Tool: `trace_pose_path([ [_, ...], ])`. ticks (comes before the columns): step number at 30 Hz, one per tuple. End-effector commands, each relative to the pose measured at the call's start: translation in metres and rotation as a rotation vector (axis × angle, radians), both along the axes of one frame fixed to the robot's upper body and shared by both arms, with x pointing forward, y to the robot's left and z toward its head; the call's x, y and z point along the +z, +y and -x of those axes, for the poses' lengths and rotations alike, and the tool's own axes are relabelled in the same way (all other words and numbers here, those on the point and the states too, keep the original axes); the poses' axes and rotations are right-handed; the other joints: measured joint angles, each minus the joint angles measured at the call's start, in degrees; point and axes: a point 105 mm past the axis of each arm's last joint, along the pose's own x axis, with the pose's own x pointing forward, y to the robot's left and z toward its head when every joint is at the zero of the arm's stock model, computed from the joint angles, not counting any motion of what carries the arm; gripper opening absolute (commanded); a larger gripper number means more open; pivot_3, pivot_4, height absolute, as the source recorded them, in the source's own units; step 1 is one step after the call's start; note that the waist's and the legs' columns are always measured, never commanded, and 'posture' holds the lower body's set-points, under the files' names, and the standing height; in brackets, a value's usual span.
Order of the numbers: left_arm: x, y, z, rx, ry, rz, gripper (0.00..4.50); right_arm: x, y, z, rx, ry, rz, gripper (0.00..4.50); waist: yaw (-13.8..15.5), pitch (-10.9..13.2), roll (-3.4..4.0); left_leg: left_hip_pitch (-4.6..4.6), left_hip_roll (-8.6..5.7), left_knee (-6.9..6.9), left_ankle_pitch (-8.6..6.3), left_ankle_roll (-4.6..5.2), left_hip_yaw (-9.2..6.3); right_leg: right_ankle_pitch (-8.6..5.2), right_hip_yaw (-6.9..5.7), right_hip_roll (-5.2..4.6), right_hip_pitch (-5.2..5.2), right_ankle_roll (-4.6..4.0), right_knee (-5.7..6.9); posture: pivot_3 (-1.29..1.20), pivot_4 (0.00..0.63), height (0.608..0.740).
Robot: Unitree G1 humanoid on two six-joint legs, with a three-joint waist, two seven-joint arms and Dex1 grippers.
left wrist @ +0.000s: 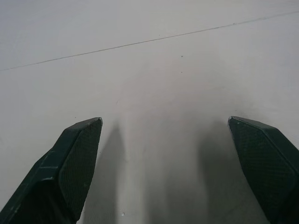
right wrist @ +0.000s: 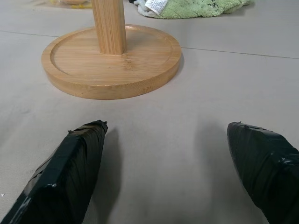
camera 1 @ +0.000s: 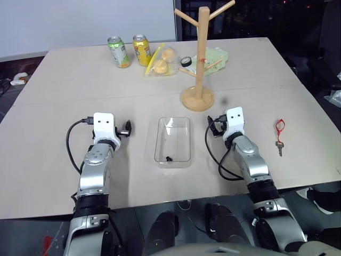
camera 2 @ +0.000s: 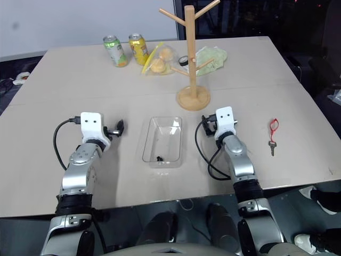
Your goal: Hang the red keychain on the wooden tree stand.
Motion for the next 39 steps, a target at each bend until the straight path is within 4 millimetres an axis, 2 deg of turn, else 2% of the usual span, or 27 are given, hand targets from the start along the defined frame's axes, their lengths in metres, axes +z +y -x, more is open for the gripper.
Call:
trace_pose_path([
  [1, 0.014, 0.001, -0.007, -0.071, 0.012, -0.02, 4.5, 0.011, -0.009, 0.003, -0.001, -0.036, 0.023, 4.43, 0.01, 0.0, 0.0, 0.0, 0.0, 0.0, 0.0, 0.0, 0.0, 0.0, 0.0, 0.0, 0.0, 0.0, 0.0, 0.0, 0.15, 0.74],
  [4, 0.051, -0.026, -0.02, -0.326, 0.018, -0.025, 4.5, 0.036, -0.028, 0.01, 0.095, -0.11, 0.099, 4.43, 0.5, 0.2, -0.1, -0.21, -0.02, 0.07, 0.02, -0.02, -0.18, 0.0, -0.18, 0.04, -0.05, 0.0, 0.0, 0.0, 0.15, 0.74],
  [9, 0.088, -0.051, -0.024, -0.569, 0.029, -0.105, 4.5, 0.058, -0.041, 0.028, 0.253, -0.112, 0.124, 4.43, -0.16, 0.22, -0.11, -0.18, -0.13, 0.03, 0.0, 0.01, -0.06, -0.01, -0.07, -0.06, -0.02, 0.01, -0.09, 0.0, 0.15, 0.74],
  [13, 0.117, -0.073, -0.017, -0.802, 0.039, -0.151, 4.5, 0.079, -0.036, 0.054, 0.46, -0.101, 0.11, 4.43, -0.44, 0.27, -0.12, -0.24, 0.01, -0.17, 0.0, 0.01, 0.02, -0.02, 0.0, 0.04, -0.24, -0.01, -0.08, 0.0, 0.15, 0.74],
  [18, 0.136, -0.099, -0.008, -1.056, 0.102, -0.172, 4.5, 0.087, -0.018, 0.098, 0.746, 0.006, 0.098, 4.43, -0.21, 0.29, -0.13, -0.46, -0.01, -0.17, 0.0, 0.02, 0.0, -0.03, -0.01, 0.04, -0.4, -0.02, -0.07, 0.0, 0.15, 0.74],
  [21, 0.139, -0.114, -0.002, -1.192, 0.149, -0.208, 4.5, 0.095, -0.01, 0.116, 0.847, 0.049, 0.07, 4.43, -0.06, 0.31, -0.16, -0.54, -0.04, -0.02, -0.01, 0.02, 0.03, -0.03, 0.0, 0.03, -0.4, 0.0, -0.09, 0.0, 0.15, 0.74],
  [24, 0.134, -0.123, -0.006, -1.256, 0.183, -0.261, 4.5, 0.096, -0.009, 0.125, 0.88, 0.061, 0.099, 4.43, 0.08, 0.32, -0.18, -0.58, -0.03, 0.06, -0.01, 0.03, 0.01, -0.04, -0.03, 0.04, -0.4, 0.01, -0.07, 0.0, 0.15, 0.74],
  [27, 0.122, -0.131, -0.011, -1.319, 0.233, -0.329, 4.5, 0.094, -0.011, 0.126, 0.86, 0.056, 0.144, 4.43, 0.15, 0.33, -0.2, -0.59, -0.03, 0.09, 0.0, 0.03, 0.01, -0.03, -0.04, 0.05, -0.4, 0.02, -0.07, 0.0, 0.15, 0.74],
  [31, 0.105, -0.139, -0.015, -1.397, 0.298, -0.406, 4.5, 0.102, -0.009, 0.124, 0.813, 0.002, 0.141, 4.43, 0.07, 0.34, -0.22, -0.66, -0.03, 0.12, 0.0, 0.03, 0.01, -0.03, -0.04, 0.05, -0.45, 0.03, -0.06, 0.0, 0.15, 0.74],
  [35, 0.092, -0.145, -0.019, -1.45, 0.337, -0.446, 4.5, 0.116, -0.006, 0.123, 0.771, -0.094, 0.164, 4.43, 0.13, 0.34, -0.22, -1.13, -0.04, 0.2, 0.01, 0.03, -0.01, 0.0, -0.04, 0.05, -0.9, 0.02, 0.03, 0.0, 0.15, 0.74],
  [39, 0.083, -0.147, -0.018, -1.498, 0.37, -0.481, 4.5, 0.132, 0.0, 0.128, 0.775, -0.155, 0.132, 4.43, 0.16, 0.34, -0.22, -1.15, -0.05, 0.2, 0.0, 0.03, 0.0, 0.03, -0.03, 0.03, -0.91, -0.04, 0.02, 0.0, 0.15, 0.74],
])
